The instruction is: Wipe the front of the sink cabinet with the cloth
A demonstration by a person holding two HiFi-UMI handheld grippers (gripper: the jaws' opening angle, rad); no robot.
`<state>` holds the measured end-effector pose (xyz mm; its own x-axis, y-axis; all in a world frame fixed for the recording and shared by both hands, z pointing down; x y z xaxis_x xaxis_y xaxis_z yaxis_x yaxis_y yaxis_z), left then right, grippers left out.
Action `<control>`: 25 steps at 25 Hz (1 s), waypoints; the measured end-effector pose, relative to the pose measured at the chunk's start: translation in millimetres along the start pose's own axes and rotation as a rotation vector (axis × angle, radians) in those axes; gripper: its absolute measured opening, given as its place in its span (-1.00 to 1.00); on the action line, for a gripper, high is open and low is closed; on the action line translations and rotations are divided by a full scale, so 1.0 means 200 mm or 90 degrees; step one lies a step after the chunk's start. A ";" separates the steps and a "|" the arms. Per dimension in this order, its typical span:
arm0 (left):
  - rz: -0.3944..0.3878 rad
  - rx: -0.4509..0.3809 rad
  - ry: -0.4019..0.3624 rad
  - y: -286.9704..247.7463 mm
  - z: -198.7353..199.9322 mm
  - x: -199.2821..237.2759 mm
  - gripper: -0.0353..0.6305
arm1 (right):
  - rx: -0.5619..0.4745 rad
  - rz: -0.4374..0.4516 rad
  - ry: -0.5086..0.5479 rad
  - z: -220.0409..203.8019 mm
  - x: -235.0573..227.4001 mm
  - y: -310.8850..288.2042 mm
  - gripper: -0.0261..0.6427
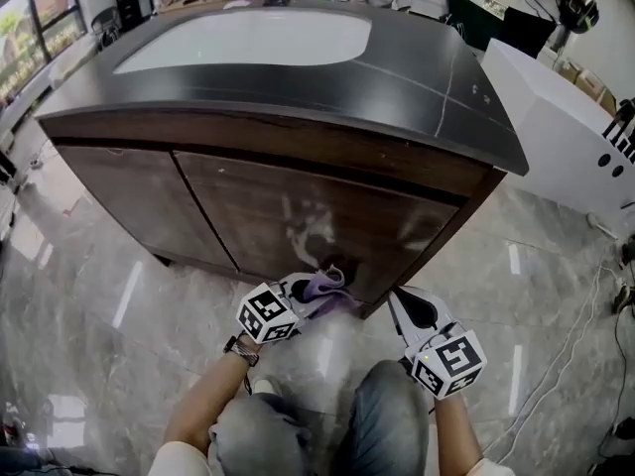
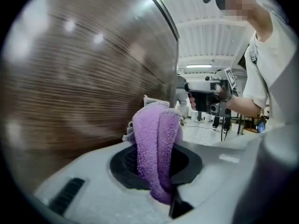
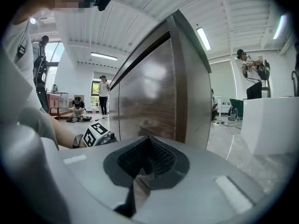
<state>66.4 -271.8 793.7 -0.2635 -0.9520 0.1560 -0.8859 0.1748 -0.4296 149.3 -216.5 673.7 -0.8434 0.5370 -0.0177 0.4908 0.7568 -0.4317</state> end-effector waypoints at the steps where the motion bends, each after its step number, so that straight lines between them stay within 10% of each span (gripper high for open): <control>1: -0.019 0.000 -0.013 -0.06 0.03 -0.05 -0.72 | 0.002 -0.008 -0.003 -0.02 -0.02 0.03 -0.90; 11: -0.103 0.059 -0.068 -0.54 -0.06 -0.29 -0.72 | 0.029 -0.072 -0.039 -0.22 -0.17 0.21 -0.90; 25: 0.072 0.118 0.013 -0.19 -0.50 0.14 -0.72 | 0.033 -0.025 -0.009 -0.15 -0.09 0.03 -0.90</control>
<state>55.2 -281.0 902.9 -0.3664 -0.9234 0.1139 -0.7652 0.2294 -0.6016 174.8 -211.0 697.5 -0.8653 0.5011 -0.0125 0.4451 0.7568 -0.4786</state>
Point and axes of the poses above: the fingertips, and each gripper's own axes: y backward along the fingers, x to its left, z out of its top, the point moved 1 cm from there along y, backward along the fingers, and after that the axes turned 13 degrees about x, right-handed, at the moved point
